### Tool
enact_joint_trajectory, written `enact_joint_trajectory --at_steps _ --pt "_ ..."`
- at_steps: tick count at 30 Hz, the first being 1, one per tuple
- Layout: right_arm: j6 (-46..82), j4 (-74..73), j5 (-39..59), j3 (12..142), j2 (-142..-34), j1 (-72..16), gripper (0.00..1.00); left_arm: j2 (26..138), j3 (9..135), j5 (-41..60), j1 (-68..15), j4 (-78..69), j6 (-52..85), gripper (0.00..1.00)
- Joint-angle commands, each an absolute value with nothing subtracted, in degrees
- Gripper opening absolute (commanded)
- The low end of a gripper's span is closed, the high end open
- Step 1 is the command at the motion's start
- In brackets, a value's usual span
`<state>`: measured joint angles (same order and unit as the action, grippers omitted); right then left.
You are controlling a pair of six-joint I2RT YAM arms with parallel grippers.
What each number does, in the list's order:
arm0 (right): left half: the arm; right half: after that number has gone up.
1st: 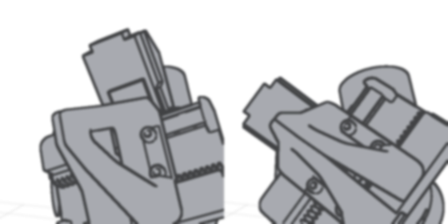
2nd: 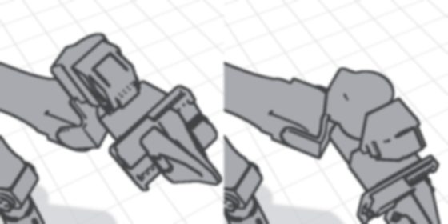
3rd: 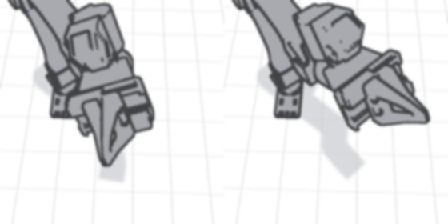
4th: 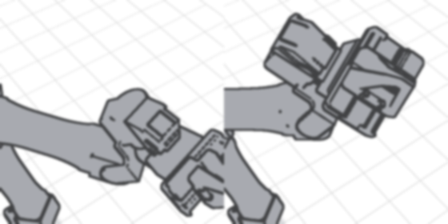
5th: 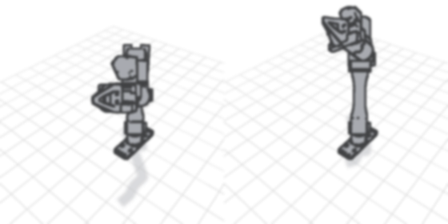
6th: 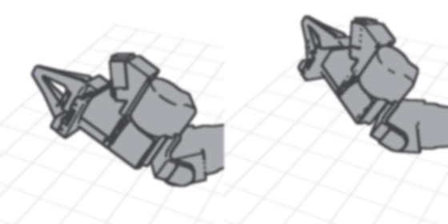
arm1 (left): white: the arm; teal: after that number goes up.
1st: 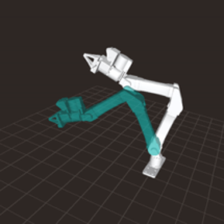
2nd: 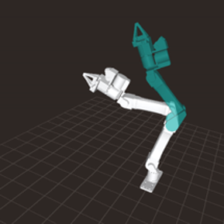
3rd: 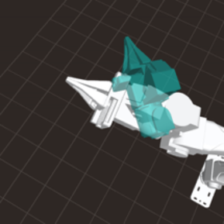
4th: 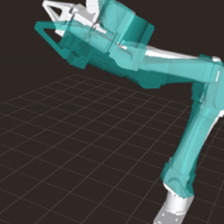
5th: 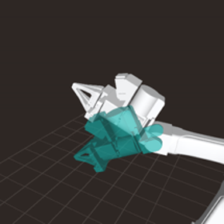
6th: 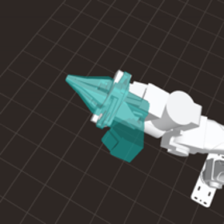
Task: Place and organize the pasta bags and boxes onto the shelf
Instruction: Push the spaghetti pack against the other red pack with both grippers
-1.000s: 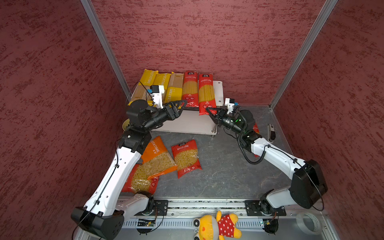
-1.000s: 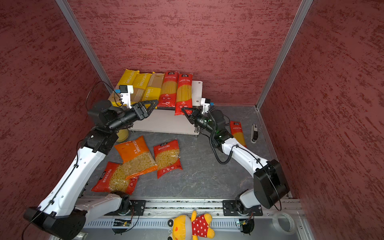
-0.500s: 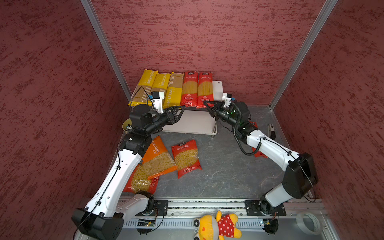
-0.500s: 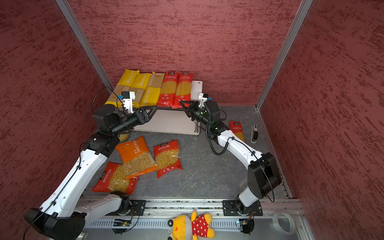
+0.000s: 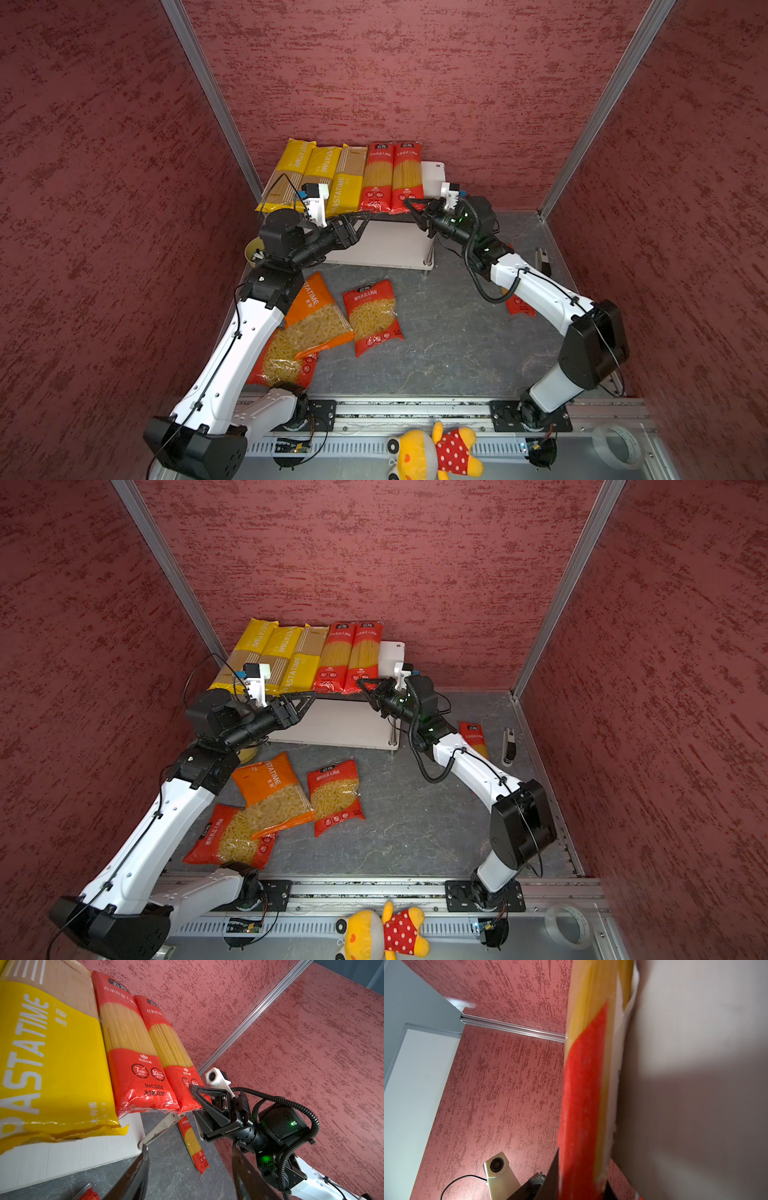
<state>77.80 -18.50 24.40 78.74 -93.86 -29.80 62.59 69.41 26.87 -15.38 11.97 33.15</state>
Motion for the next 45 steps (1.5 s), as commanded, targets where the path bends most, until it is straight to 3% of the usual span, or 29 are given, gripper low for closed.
enact_joint_trajectory --at_steps 1,34,39,45 --pt "78.4 -21.5 28.1 82.5 -94.9 -30.6 0.0 62.2 69.1 26.6 -15.3 11.1 32.9 0.63" --pt "78.7 -20.0 30.0 82.8 -95.4 -32.6 0.0 63.2 69.9 25.6 -16.6 11.2 31.5 0.63" --pt "78.0 -19.5 29.6 81.3 -93.9 -32.0 0.33 62.9 69.5 24.8 -17.9 11.0 30.7 0.63" --pt "73.9 -15.2 28.8 77.2 -88.5 -30.1 0.51 60.7 66.4 20.4 -23.6 8.0 25.8 0.63"
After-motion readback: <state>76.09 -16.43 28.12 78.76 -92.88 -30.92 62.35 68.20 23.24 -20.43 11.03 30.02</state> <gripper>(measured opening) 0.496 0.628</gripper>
